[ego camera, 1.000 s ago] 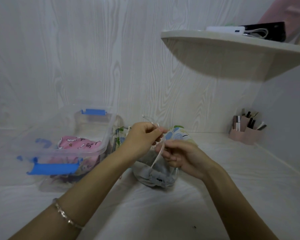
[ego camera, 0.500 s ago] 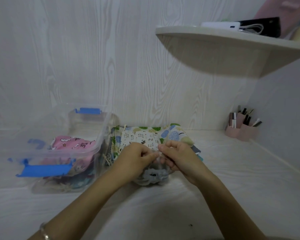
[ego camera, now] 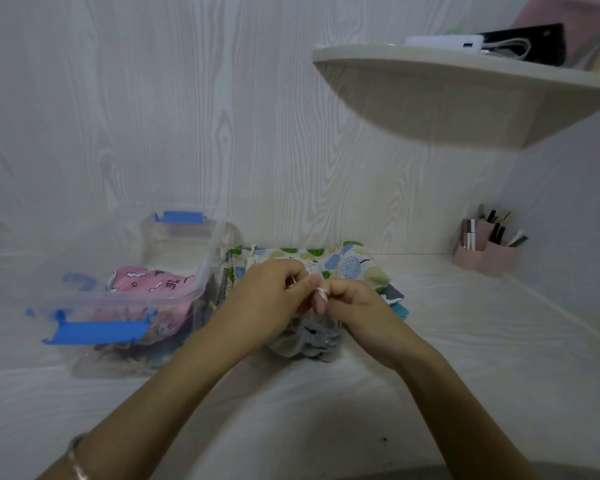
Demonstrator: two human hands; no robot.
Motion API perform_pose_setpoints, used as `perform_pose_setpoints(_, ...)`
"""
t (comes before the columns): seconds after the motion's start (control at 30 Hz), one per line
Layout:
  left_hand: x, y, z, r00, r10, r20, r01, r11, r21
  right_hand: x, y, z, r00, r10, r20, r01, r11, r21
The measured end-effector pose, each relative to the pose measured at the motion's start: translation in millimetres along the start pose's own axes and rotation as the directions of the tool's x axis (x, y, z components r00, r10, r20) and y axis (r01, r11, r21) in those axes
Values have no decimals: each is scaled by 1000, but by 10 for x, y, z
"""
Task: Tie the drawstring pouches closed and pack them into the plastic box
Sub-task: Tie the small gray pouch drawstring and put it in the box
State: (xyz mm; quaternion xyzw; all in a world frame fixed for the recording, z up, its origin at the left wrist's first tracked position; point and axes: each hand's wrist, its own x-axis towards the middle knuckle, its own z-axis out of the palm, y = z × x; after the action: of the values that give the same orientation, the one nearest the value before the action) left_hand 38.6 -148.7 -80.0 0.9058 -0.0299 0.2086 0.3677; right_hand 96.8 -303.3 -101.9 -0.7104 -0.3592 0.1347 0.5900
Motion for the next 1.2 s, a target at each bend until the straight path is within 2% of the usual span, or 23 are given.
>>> perform_pose_setpoints(0.13,36,16,-21,1000,-2,-21,2,1000,-11,3,-3,36,1000,4,3,-4,977,214)
perform_pose_setpoints(0.2,56,24,-35,999,20,-37,-21,999,-24,36,8,40,998,-8,-60,20,979,202)
perform_pose_setpoints(0.27,67,32,-54,996,40,-76,-42,999,-21,90,45,33,991,2,-132,38,954,299)
perform_pose_setpoints(0.33,53,28,-89,994,17,-110,-15,1000,18,139,70,35,979,44,-198,67,850,522)
perform_pose_setpoints(0.43,38,-25,-133,992,-10,-123,18,998,58,175,72,6,941,196,-276,99,621,778)
perform_pose_setpoints(0.47,35,-40,-132,994,-39,-102,32,997,-67,173,61,7,936,234,-264,101,539,836)
perform_pose_setpoints(0.5,28,-22,-114,996,-81,-46,64,955,-290,173,64,7,935,252,-250,111,461,881)
perform_pose_setpoints(0.53,26,-8,-82,994,-104,44,111,828,-550,174,68,18,935,258,-243,129,392,911)
perform_pose_setpoints(0.57,31,17,-50,985,-95,141,169,622,-765,164,62,29,932,261,-251,155,340,928)
perform_pose_setpoints(0.6,45,16,-27,978,-75,194,208,417,-885,158,59,35,925,275,-262,177,297,938)
perform_pose_setpoints(0.67,71,-7,-14,971,-113,213,226,124,-966,146,89,5,910,324,-258,177,258,950)
perform_pose_setpoints(0.7,84,-35,-25,960,-166,223,229,13,-973,137,124,-29,901,353,-250,149,290,945)
perform_pose_setpoints(0.73,95,-65,-38,948,-222,228,229,-21,-973,129,170,-75,894,378,-242,95,368,925)
perform_pose_setpoints(0.77,99,-97,-35,942,-259,214,228,26,-973,126,213,-110,889,395,-231,5,496,868)
perform_pose_setpoints(0.8,88,-103,-22,945,-264,193,236,140,-962,116,240,-130,891,397,-218,-111,658,745)
perform_pose_setpoints(0.83,73,-82,-8,954,-245,172,241,285,-928,107,231,-122,902,383,-198,-226,811,540)
perform_pose_setpoints(0.87,63,-48,4,968,-207,143,223,444,-868,100,193,-97,918,362,-164,-309,909,279)
perform_pose_setpoints(0.93,95,48,5,993,-99,60,114,729,-674,94,66,-26,936,347,-57,-352,924,-147)
perform_pose_setpoints(0.97,135,84,-5,999,-38,14,39,823,-566,95,2,-3,936,353,-5,-343,905,-253)
perform_pose_setpoints(1.0,184,108,-13,999,16,-29,-28,892,-452,91,-43,7,932,361,34,-334,893,-301)
perform_pose_setpoints(1.07,317,101,-11,994,75,-84,-91,973,-213,68,-100,7,932,350,92,-314,908,-276)
perform_pose_setpoints(1.2,484,-12,92,998,62,-31,-60,996,68,-13,-87,11,964,210,164,-198,977,-82)
